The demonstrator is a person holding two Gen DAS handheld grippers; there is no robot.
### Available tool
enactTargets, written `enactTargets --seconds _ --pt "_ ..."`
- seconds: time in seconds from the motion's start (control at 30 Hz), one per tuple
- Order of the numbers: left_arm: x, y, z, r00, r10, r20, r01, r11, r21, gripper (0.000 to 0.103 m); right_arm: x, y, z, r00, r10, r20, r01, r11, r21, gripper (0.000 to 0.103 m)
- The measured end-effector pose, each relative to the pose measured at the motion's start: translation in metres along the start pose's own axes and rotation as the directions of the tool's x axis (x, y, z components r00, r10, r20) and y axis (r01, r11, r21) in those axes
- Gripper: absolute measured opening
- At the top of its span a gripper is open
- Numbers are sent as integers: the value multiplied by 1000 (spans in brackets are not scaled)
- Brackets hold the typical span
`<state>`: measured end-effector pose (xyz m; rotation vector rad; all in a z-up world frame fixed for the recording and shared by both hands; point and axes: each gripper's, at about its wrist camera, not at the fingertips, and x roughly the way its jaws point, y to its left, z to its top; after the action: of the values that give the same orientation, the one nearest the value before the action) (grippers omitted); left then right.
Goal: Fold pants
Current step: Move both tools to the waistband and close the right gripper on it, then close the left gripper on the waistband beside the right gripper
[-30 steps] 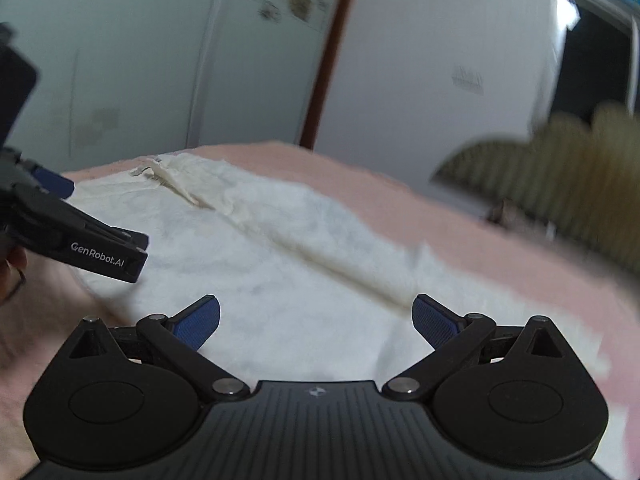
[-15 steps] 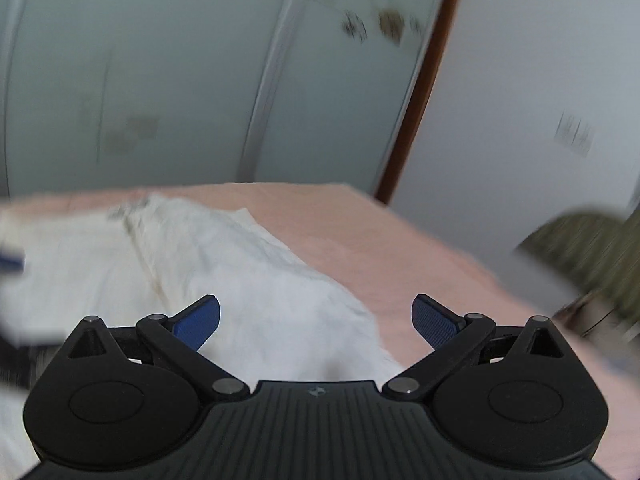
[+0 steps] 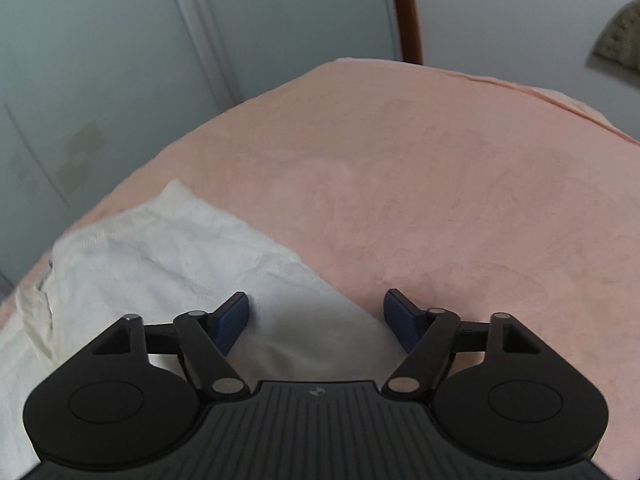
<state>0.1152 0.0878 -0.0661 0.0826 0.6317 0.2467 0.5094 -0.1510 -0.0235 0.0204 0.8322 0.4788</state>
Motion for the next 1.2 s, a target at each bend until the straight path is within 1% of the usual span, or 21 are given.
enactTargets --seconds 0.03,0.1,0.13,0.2,0.27,0.33,0.4,0.47,0.53,0.6,0.67,0.7,0.73,0.8,0.9,1.0,1.03,1.1,1.13,1.17,1.2 --pt "1 0 0 1000 -2 0 2 1000 -2 103 -3 3 -3 1000 1 7 -1 1000 -27 39" --pt "0 2 1 1000 -9 -2 9 1000 -8 103 -14 12 -10 1000 4 25 -3 998 -67 21" --pt "0 4 2 1000 -15 -4 15 1000 -13 103 -21 20 -14 999 -13 42 17 994 -108 18" --pt "-1 8 5 999 -31 -7 31 999 -24 102 -33 47 -23 994 -61 87 81 967 -240 15" --pt "-2 13 11 999 -39 -13 38 999 -38 100 -51 78 -36 987 -85 137 131 918 -375 14" --pt "-5 22 22 999 -39 3 39 997 -60 100 -69 112 -59 979 -100 178 179 836 -519 13" --pt "-11 34 41 997 -52 49 57 994 -98 101 -82 138 -85 977 -90 191 191 762 -619 13" --pt "-8 48 62 993 -90 76 101 983 -151 102 -89 156 -109 979 -86 182 190 699 -690 11" --pt "3 61 83 986 -151 68 162 959 -231 102 -89 164 -127 979 -90 181 195 655 -730 11" --pt "25 74 106 968 -246 49 248 910 -333 102 -89 166 -135 977 -94 192 207 650 -731 11" --pt "50 81 129 946 -322 16 298 853 -428 100 -93 162 -137 976 -85 200 204 672 -712 11" --pt "64 83 140 933 -359 9 321 825 -465 100 -91 164 -139 975 -81 209 208 668 -715 11" --pt "75 84 150 923 -386 2 337 804 -490 99 -90 165 -143 972 -78 223 219 649 -728 11" --pt "103 81 171 904 -426 -25 354 782 -514 99 -93 163 -153 967 -76 245 237 628 -741 11" --pt "140 69 194 885 -455 -104 339 780 -526 98 -93 158 -158 962 -69 265 247 636 -731 11" --pt "180 58 205 849 -501 -169 332 753 -568 96 -91 158 -162 956 -68 284 258 650 -715 11" --pt "191 56 205 839 -511 -189 321 744 -586 93 -92 158 -165 954 -69 291 265 652 -711 11" --pt "214 51 202 820 -522 -232 288 729 -621 80 -92 159 -166 949 -74 305 277 655 -703 11" --pt "221 48 200 812 -526 -250 276 726 -630 50 -92 160 -167 946 -77 314 285 659 -696 11" --pt "226 46 196 802 -530 -277 261 727 -635 13 -93 160 -168 944 -80 321 290 668 -685 11" --pt "226 45 192 796 -536 -281 259 722 -642 5 -97 160 -169 942 -83 325 292 681 -672 11"
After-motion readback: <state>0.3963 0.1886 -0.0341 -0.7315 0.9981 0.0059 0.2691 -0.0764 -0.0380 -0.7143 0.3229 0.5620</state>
